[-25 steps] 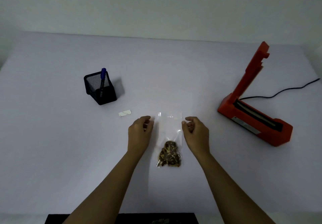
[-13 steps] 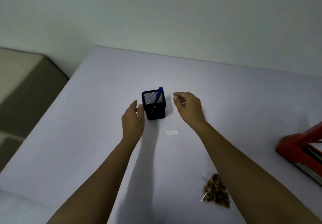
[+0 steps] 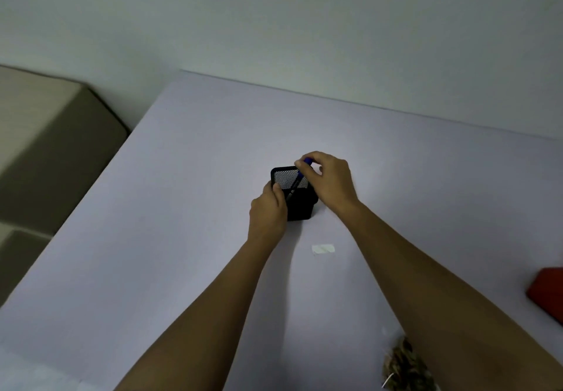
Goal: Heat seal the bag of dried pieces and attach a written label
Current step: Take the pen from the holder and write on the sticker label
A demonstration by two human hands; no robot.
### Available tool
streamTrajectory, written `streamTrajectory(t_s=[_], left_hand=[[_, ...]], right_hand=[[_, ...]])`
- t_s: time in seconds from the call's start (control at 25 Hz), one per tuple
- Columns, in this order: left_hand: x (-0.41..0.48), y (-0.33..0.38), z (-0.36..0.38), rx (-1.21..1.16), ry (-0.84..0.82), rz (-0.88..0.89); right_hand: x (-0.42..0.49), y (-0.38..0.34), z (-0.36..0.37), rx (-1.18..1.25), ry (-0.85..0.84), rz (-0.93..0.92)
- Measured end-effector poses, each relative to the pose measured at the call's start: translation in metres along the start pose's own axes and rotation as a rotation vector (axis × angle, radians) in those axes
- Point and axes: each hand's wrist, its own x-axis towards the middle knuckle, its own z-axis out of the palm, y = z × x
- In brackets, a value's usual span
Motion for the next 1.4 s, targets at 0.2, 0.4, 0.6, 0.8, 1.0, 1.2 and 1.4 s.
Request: streamTrajectory(t_s=[0.2, 0.4, 0.6, 0.8, 1.0, 1.2, 1.4], left_hand=[[0.0, 0.002, -0.002, -0.032, -0.032, 0.009], [-0.024, 0.029, -0.025, -0.058, 0.047, 0.329], [-0.054, 0.052, -0.027, 0.015, 0.043, 0.51], [-0.076, 0.058, -0.011, 0.067, 0.071, 0.574], [-0.097, 0.059, 0.008, 0.193, 0.076, 0.606], [-0.109, 0.059, 0.017, 0.202, -0.072, 0.445], [-0.117, 0.063, 0.014, 0.172, -0.105, 0.443]], right_hand=[[0.0, -0.023, -0.04, 0.152, 0.181, -0.026], [-0.009, -0.03, -0.089, 0.479, 0.308, 0.161], [-0.033, -0.036, -0.103, 0.646, 0.296, 0.247], [-0.072, -0.037, -0.088, 0.503, 0.19, 0.374], [-0.098, -0.024, -0.077, 0.364, 0.16, 0.43], [-0.107, -0.016, -0.079, 0.237, 0.095, 0.416], [-0.105, -0.015, -0.084, 0.22, 0.081, 0.408]])
